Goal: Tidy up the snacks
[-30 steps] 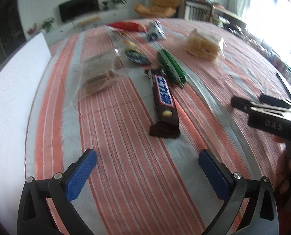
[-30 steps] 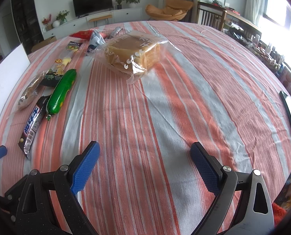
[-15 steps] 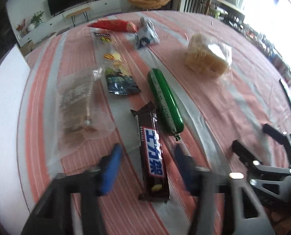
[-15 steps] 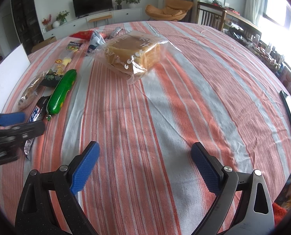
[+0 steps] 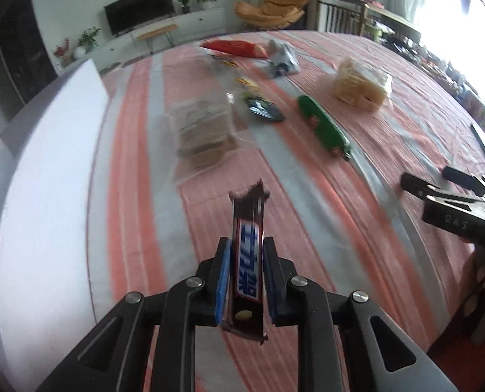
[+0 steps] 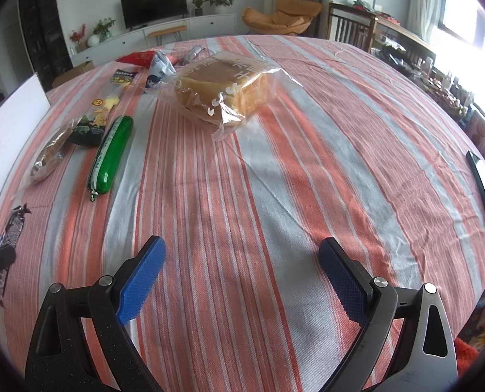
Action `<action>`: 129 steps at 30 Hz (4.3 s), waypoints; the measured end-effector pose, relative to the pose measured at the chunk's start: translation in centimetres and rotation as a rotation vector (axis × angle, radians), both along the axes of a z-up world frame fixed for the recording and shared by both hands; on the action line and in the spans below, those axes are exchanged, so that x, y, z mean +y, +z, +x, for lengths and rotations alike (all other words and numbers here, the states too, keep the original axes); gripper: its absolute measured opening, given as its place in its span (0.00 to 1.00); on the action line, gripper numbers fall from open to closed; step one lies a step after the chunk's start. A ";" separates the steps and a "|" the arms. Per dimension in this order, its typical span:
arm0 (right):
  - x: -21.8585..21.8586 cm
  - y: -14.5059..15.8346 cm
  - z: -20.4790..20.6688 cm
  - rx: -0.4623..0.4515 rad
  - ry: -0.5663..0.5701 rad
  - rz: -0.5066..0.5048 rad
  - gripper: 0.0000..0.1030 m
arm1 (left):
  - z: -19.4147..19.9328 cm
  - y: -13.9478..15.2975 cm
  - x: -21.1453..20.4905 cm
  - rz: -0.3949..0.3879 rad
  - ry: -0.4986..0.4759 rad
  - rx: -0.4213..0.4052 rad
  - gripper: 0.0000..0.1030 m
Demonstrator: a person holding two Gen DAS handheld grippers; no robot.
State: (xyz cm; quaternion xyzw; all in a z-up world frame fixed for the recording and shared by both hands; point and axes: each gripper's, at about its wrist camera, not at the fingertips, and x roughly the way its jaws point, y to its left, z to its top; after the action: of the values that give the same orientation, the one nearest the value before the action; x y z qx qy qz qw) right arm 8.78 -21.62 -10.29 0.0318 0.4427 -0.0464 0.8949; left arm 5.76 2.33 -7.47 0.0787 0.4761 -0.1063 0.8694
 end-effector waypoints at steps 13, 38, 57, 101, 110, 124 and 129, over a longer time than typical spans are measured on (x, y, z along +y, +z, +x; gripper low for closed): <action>0.0 0.0 0.0 -0.001 0.000 0.000 0.94 | 1.9 -2.9 1.9 -0.041 0.096 -0.005 1.00; 0.0 -0.1 0.1 -0.003 0.003 0.004 0.94 | 2.2 -1.9 1.7 -0.042 0.043 0.081 0.78; 9.1 2.4 12.7 0.223 0.287 0.071 0.73 | -1.3 1.8 4.2 -0.246 0.062 0.011 0.16; 13.2 6.2 1.0 -0.025 0.424 0.068 0.66 | -3.7 12.7 12.9 -0.302 0.324 -0.207 0.91; 1.9 0.9 1.2 0.003 0.091 -0.003 0.66 | 1.0 4.1 1.2 -0.261 0.103 -0.070 0.94; 0.2 0.4 0.1 0.008 0.006 0.006 0.82 | 1.8 -2.3 1.7 -0.048 0.140 -0.091 0.94; 0.5 0.0 0.2 0.004 0.005 -0.002 0.88 | 1.9 -2.7 1.9 -0.056 0.147 -0.057 0.94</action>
State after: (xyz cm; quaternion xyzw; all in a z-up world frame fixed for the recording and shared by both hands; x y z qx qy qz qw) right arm 8.95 -21.13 -10.33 0.0298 0.4444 -0.0449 0.8942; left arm 7.63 4.28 -10.14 0.0223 0.4524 -0.0531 0.8900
